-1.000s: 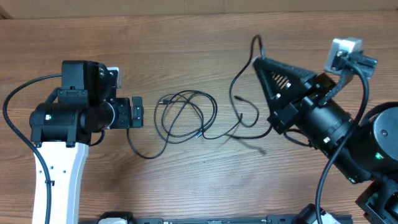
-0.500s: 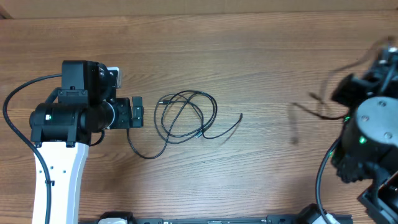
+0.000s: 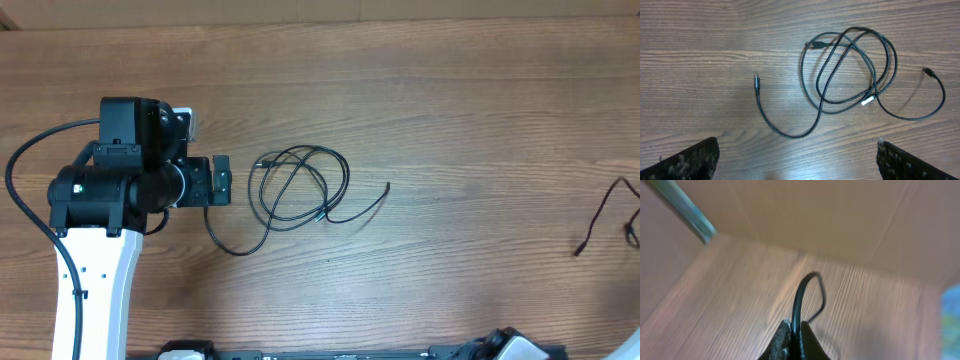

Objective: Untangle cables

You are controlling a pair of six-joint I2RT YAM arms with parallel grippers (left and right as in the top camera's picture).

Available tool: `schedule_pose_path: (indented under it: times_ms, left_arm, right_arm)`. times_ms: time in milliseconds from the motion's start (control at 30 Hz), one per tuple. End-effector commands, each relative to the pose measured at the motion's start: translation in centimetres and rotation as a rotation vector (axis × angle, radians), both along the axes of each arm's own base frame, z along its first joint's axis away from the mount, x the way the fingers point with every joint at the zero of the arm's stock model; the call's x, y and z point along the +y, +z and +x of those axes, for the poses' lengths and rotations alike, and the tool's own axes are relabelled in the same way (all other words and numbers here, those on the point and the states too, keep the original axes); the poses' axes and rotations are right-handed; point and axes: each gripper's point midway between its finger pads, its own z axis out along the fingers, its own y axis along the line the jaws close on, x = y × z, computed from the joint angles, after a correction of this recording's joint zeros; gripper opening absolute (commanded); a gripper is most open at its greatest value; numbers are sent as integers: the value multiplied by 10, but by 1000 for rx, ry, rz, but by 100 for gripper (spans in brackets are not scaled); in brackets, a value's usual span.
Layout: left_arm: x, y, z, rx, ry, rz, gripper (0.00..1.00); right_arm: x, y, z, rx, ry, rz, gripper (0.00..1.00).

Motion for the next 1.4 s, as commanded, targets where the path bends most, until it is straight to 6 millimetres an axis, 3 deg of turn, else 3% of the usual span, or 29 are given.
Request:
schedule_pose_path:
  times_ms: [0,167,267,300,333,367,400,533,733,833,900,1033,1167,1267,1367]
  left_arm:
    - [0,5,0,-17,2,-6,100]
    - [0,5,0,-17,2,-6,100]
    - [0,5,0,-17,2,-6,100]
    - [0,5,0,-17,2,-6,100]
    - [0,5,0,-17,2,-6,100]
    - [0,5,0,-17,2,-6,100]
    - [0,5,0,-17,2,-6,100]
    - [0,5,0,-17,2,-6,100]
    - [0,5,0,-17,2,-6,100]
    - [0,5,0,-17,2,-6,100]
    - [0,5,0,-17,2,-6,100]
    - [0,5,0,-17,2,-6,100]
    - [0,5,0,-17,2,-6,100]
    - [0,5,0,-17,2,-6,100]
    - [0,5,0,-17,2,-6,100]
  right_arm:
    - [-11,-41,15,-185,10,333,4]
    - [-51,-107,-7,-193,-114,569,4]
    - [-61,-134,-9,-195,-136,661,4]
    - [-63,-146,-7,-188,-139,698,15]
    - [-63,-155,-6,-180,-141,721,44]
    - [-63,-161,-5,-174,-142,740,82]
    - [-61,-168,-5,-161,-146,766,100]
    - [-56,-169,-5,-159,-144,791,100]
    - [-18,-151,18,-277,31,949,100]
    - [12,-130,30,-284,311,917,92]
    - [33,-117,42,-313,440,920,92]
    - [74,-110,65,-273,621,927,93]
    - [147,-111,98,-153,885,934,93]
    - [219,-111,125,-62,1105,915,99]
    - [282,-123,135,91,1273,836,100]
